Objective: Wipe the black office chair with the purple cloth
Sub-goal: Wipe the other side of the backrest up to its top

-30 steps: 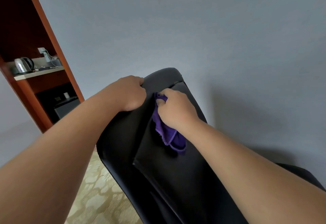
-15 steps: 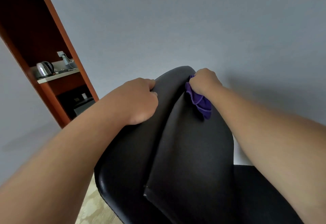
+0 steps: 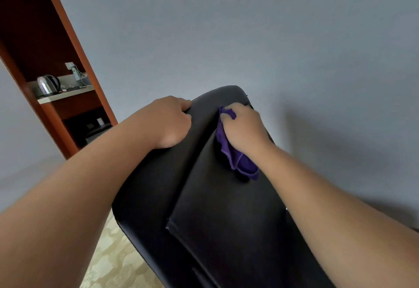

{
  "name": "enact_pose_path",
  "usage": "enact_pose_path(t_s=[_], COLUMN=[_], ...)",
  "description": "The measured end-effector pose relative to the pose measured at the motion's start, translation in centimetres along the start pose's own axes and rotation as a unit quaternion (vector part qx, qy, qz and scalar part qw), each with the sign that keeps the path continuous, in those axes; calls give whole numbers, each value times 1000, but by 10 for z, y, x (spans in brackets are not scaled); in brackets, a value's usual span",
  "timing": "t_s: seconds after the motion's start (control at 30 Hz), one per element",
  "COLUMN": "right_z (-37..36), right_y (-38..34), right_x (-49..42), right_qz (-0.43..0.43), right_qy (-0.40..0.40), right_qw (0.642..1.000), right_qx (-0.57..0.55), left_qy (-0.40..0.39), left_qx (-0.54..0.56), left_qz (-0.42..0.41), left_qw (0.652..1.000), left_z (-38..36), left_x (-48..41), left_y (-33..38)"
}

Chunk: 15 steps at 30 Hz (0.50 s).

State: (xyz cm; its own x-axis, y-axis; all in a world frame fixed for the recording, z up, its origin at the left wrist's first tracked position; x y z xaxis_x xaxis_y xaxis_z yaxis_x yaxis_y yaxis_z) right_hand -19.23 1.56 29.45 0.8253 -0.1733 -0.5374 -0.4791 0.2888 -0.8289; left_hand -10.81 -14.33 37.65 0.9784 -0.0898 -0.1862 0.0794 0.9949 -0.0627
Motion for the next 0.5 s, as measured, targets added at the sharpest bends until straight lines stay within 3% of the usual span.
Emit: enact_pose_path(t_s=[0.2, 0.5], right_z=[-1, 11], right_y=[-33, 16], right_x=[49, -39], right_qz=[46, -44], right_qy=[-41, -26], right_qw=[998, 998], right_qx=[-3, 46], left_qy=[2, 11], left_qx=[3, -8], left_qz=[6, -14], left_qw=[1000, 1000], left_z=[1, 0], left_x=[5, 4], left_y=[3, 2])
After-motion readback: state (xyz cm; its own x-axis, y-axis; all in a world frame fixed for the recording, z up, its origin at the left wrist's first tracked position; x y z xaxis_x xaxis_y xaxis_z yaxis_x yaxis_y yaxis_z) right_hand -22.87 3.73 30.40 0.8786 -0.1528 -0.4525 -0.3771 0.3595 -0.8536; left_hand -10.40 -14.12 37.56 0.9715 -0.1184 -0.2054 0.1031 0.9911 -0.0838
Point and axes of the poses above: each hand's wrist, its own x-axis away from the middle knuckle, its own z-axis out of the back of the hand, y = z × x, the point moved 8 cm from there along -x, towards the middle knuckle, and after that the axes turned 15 degrees about -x, right-handed, at the moved point
